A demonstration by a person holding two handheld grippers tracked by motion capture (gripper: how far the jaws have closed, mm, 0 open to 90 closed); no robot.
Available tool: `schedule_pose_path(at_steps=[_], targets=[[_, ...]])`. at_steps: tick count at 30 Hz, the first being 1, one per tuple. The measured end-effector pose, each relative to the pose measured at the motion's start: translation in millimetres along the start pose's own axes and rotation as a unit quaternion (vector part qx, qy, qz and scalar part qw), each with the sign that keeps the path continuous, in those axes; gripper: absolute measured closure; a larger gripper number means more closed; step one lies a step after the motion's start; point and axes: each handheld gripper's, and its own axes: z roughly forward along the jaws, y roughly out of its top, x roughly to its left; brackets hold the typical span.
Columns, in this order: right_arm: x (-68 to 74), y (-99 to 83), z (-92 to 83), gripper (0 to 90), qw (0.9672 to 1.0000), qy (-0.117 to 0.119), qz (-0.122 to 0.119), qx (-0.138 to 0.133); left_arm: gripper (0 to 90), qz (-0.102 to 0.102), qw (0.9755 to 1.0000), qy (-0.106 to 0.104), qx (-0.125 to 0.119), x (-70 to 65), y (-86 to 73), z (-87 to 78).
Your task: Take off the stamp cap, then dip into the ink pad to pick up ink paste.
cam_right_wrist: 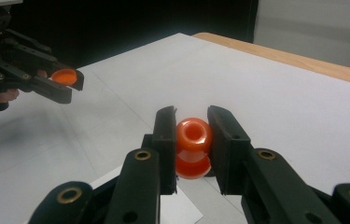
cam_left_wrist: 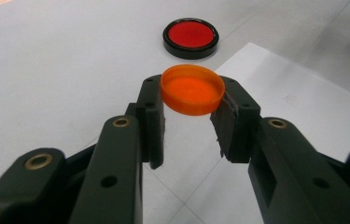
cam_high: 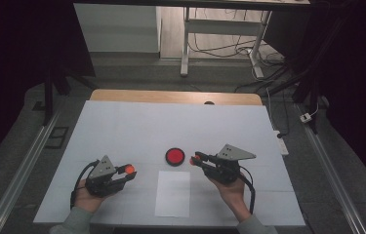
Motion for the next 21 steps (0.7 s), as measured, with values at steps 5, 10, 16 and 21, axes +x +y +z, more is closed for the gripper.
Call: schedule_pose_path(at_steps=[5,10,16,21], targets=[[-0.5,-0.1,0.2,72.7,1.0000,-0.001,0.001,0.000,64.7,0.001,1.0000,0.000,0.003,0.1,0.0,1.2],[0.1,0.0,1.2,72.7,1.0000,0.000,-0.001,0.001,64.7,-0.001,1.0000,0.001,0.003,1.0,-0.1,1.2],[-0.9,0.2,2.3,72.7,1.0000,-0.002,-0.001,0.001,64.6,0.001,1.0000,0.000,0.004,0.7,0.0,2.2],[-2.8,0.6,3.0,72.7,1.0000,-0.002,-0.001,0.002,64.7,0.001,1.0000,-0.002,0.005,0.4,0.0,3.6]])
